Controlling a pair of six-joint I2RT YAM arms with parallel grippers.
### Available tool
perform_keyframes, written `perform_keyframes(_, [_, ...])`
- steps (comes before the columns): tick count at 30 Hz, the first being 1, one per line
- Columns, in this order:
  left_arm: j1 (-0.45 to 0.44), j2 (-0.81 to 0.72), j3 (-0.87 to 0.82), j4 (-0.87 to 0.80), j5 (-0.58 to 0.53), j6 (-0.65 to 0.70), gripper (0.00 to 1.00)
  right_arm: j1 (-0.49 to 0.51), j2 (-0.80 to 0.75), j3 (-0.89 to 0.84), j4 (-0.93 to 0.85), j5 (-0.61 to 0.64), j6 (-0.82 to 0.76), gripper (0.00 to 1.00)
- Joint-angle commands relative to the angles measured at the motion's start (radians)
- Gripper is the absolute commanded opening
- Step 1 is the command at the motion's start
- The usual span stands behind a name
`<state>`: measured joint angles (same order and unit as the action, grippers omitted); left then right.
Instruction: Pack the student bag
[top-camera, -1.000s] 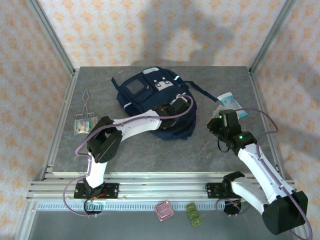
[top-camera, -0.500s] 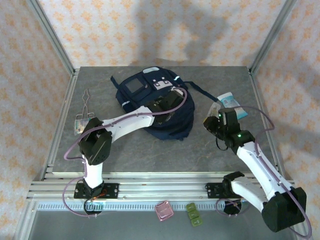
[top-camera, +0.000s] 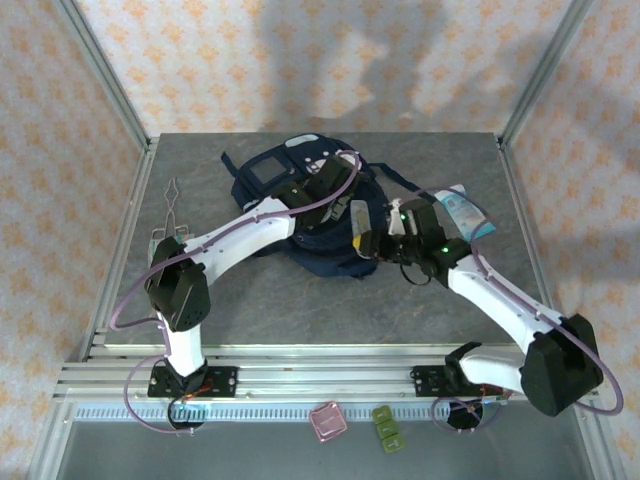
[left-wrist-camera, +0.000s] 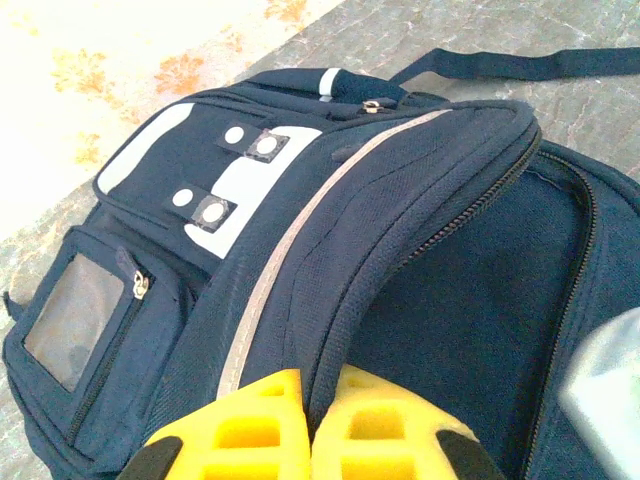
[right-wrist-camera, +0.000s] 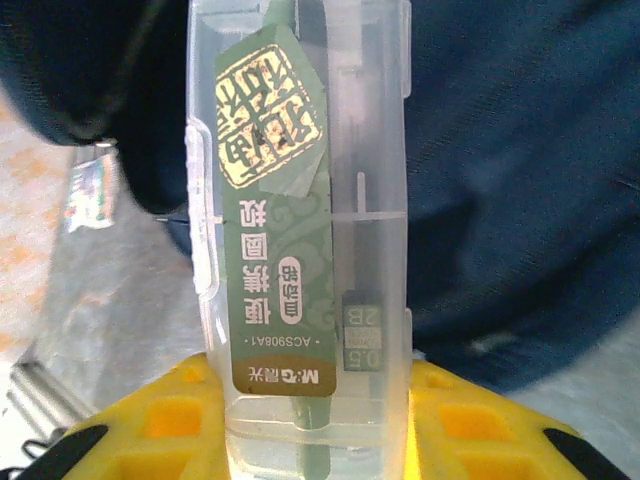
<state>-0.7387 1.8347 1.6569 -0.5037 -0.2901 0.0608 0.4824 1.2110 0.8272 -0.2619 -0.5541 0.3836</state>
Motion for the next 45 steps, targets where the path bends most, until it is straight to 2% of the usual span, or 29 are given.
perform_keyframes(1, [-0.005,-0.071,0.086,0.038,0.022,-0.011,0.00,0.009,0.094,0.071,0.090,-0.102,-0.022,0.32])
perform_keyframes(8, [-0.004,-0.068,0.110,0.025,0.032,-0.023,0.00,0.004,0.280,0.211,0.103,-0.036,0.087,0.32])
perform_keyframes(11, [-0.002,-0.071,0.117,0.019,0.048,-0.032,0.00,-0.007,0.316,0.229,0.176,-0.018,0.168,0.33])
perform_keyframes(17, [0.003,-0.074,0.116,0.019,0.062,-0.046,0.00,-0.017,0.326,0.176,0.406,-0.027,0.305,0.61])
perform_keyframes(19, [0.006,-0.071,0.115,0.014,0.067,-0.050,0.00,-0.021,0.320,0.150,0.453,-0.046,0.325,0.64])
perform_keyframes(22, [0.007,-0.069,0.110,0.016,0.071,-0.055,0.00,-0.025,0.326,0.122,0.485,-0.073,0.336,0.65])
perform_keyframes(26, [0.009,-0.071,0.102,0.022,0.082,-0.066,0.00,-0.024,0.329,0.092,0.497,-0.054,0.336,0.58])
perform_keyframes(27, [0.009,-0.072,0.100,0.027,0.089,-0.069,0.00,-0.025,0.332,0.086,0.510,-0.057,0.342,0.53])
perform_keyframes(29, [0.009,-0.072,0.100,0.028,0.094,-0.073,0.00,-0.024,0.351,0.085,0.528,-0.063,0.357,0.37])
perform_keyframes(30, [0.009,-0.071,0.101,0.028,0.095,-0.075,0.00,-0.022,0.366,0.088,0.541,-0.067,0.364,0.35])
perform_keyframes(33, [0.009,-0.069,0.109,0.023,0.098,-0.078,0.00,-0.018,0.410,0.098,0.544,-0.043,0.373,0.34])
perform_keyframes(39, [0.009,-0.071,0.103,0.023,0.127,-0.097,0.00,0.022,0.498,0.143,0.645,-0.082,0.428,0.32])
perform_keyframes(41, [0.009,-0.071,0.101,0.024,0.136,-0.106,0.00,0.038,0.527,0.160,0.706,-0.093,0.460,0.28])
perform_keyframes(45, [0.009,-0.071,0.094,0.025,0.151,-0.123,0.00,0.049,0.590,0.162,0.903,-0.140,0.575,0.27])
